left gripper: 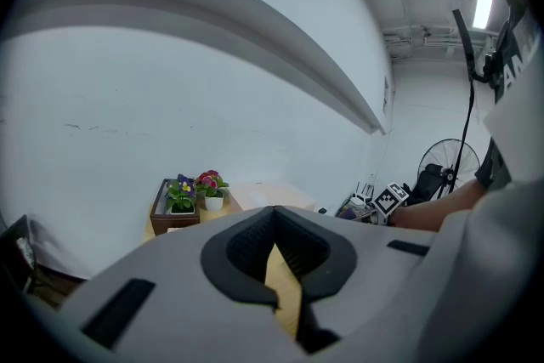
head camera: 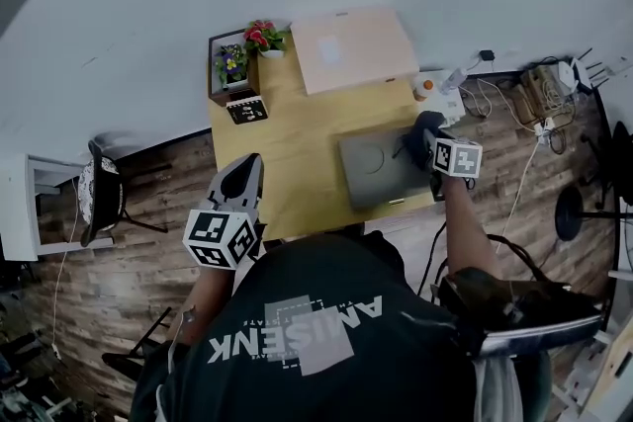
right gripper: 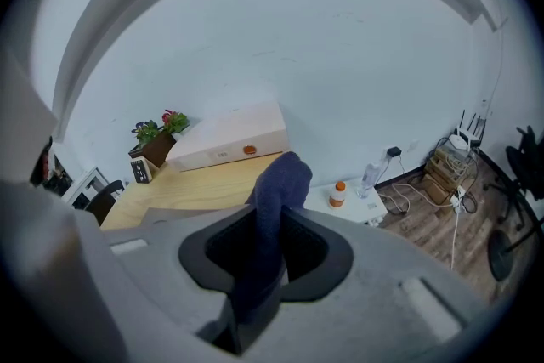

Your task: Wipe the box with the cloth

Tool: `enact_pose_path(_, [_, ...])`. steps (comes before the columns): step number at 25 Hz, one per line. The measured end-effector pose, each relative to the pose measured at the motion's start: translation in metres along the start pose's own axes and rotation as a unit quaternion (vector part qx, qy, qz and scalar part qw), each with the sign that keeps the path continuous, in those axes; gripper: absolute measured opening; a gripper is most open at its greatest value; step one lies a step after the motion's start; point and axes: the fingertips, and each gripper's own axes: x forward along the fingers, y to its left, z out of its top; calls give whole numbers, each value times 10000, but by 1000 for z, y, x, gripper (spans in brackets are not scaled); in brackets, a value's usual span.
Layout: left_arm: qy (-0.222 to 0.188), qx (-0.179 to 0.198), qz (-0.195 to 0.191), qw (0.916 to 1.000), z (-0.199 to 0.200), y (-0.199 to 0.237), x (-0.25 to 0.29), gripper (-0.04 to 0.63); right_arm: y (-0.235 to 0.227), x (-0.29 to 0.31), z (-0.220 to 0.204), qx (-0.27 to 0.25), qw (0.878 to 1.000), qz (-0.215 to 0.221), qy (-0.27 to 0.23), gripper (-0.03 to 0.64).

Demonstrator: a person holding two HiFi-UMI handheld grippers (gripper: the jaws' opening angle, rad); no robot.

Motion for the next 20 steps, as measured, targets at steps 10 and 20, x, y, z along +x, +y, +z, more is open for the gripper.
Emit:
enact_pose_path(10, [81, -14, 111, 9999, -7, 8, -7, 0, -8, 13, -7, -177, 9987, -443, 194, 71])
enact_pose_path(20, [24, -17, -25, 10000, -6, 35, -30, 0, 44, 23, -23, -662, 9945, -607, 544, 70])
